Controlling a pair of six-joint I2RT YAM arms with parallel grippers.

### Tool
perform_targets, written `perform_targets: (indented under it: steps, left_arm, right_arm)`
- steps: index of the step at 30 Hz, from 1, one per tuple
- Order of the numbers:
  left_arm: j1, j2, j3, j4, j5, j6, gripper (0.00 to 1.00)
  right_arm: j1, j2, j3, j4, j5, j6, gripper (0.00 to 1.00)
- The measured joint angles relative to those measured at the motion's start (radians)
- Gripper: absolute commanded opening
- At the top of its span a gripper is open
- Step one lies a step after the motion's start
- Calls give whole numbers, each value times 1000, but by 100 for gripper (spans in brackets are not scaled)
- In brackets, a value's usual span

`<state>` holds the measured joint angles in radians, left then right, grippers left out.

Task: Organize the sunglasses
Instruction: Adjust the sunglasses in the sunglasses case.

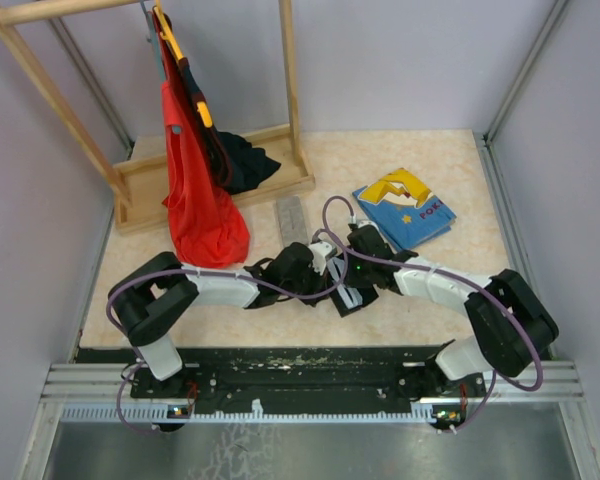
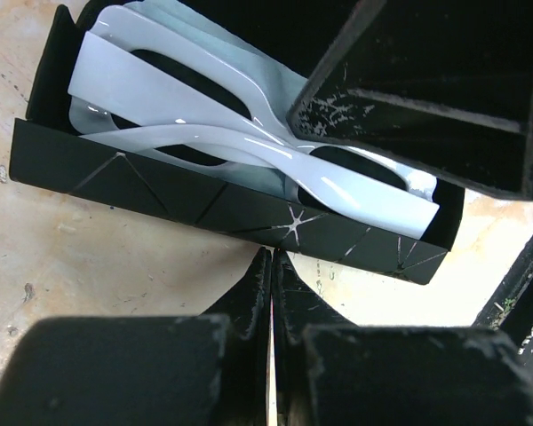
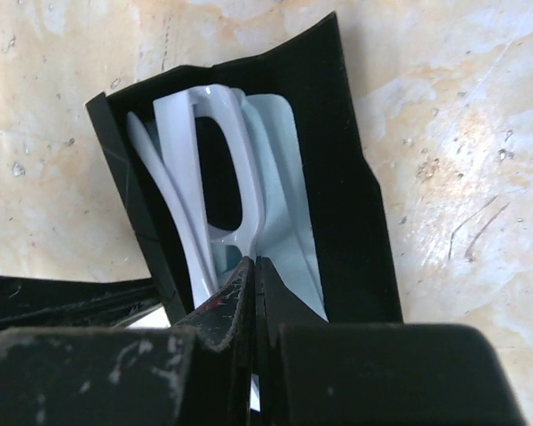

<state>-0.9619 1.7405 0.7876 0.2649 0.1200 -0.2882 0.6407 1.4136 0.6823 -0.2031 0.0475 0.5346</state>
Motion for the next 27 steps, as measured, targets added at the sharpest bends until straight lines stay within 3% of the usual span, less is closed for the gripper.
perform_targets:
  steps: [27]
  left_arm:
    - [-5,0,0,0,-15,-1,0]
  right_arm:
    - [6,20,1,-23,-74,-3,0]
